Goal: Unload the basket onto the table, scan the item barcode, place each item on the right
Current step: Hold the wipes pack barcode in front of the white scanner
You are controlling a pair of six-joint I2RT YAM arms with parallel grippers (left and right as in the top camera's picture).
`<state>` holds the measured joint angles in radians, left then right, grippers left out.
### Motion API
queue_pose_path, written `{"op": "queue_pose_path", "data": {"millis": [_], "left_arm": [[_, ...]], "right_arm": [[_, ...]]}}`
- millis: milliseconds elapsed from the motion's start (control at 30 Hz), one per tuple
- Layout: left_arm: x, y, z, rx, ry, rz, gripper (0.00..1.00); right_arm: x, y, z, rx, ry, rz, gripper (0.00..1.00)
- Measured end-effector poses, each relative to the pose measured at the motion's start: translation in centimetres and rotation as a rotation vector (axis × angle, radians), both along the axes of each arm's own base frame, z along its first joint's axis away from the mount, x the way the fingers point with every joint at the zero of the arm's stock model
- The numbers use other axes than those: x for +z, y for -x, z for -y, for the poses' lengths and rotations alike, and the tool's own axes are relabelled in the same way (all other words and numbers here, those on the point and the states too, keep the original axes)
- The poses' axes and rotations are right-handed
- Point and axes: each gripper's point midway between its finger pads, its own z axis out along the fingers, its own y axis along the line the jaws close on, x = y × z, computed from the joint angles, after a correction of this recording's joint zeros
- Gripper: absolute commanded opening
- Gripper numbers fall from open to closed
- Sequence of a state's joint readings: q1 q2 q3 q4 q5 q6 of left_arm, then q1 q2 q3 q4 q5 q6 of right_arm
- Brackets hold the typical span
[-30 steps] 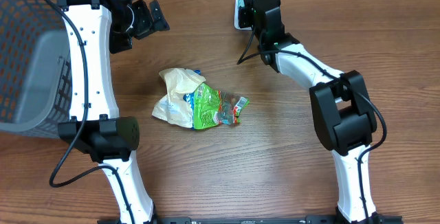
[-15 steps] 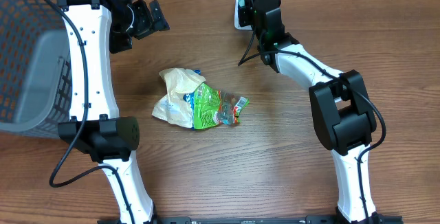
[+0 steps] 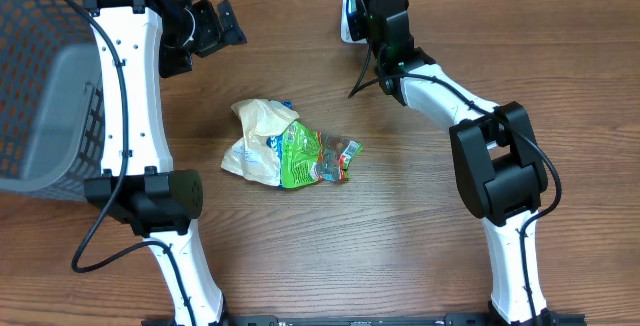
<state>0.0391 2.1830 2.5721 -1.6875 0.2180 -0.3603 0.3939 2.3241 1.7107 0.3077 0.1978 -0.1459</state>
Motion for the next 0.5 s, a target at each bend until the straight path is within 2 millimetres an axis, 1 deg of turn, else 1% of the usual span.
{"op": "queue_pose_path", "data": {"millis": [67, 167, 233, 300, 367, 433, 500], "left_arm": [[0.0, 0.0, 0.0, 0.000, 0.000, 0.000, 1.00], [0.0, 0.0, 0.0, 0.000, 0.000, 0.000, 1.00], [0.0, 0.0, 0.0, 0.000, 0.000, -0.001, 1.00], [0.0, 0.0, 0.0, 0.000, 0.000, 0.000, 1.00], [0.0, 0.0, 0.0, 0.000, 0.000, 0.000, 1.00], [0.0, 0.0, 0.0, 0.000, 0.000, 0.000, 1.00], [0.0, 0.0, 0.0, 0.000, 0.000, 0.000, 1.00]], "right_arm": [[0.1, -0.1, 0.2, -0.010, 0.014, 0.006, 0.04], [-1.2, 0.4, 0.4, -0.017, 0.045, -0.049, 0.04], [-2.0, 1.1, 0.4, -0.019, 0.054, -0.107, 0.04], [-2.2, 2.3, 0.4, -0.025, 0.047, -0.180, 0.04], [-1.2, 3.8, 0.4, -0.025, 0.020, -0.247, 0.04], [1.3, 5.5, 0.7, -0.029, -0.024, -0.291, 0.04], [4.7, 7.3, 1.2, -0.030, -0.064, -0.309, 0.04]]}}
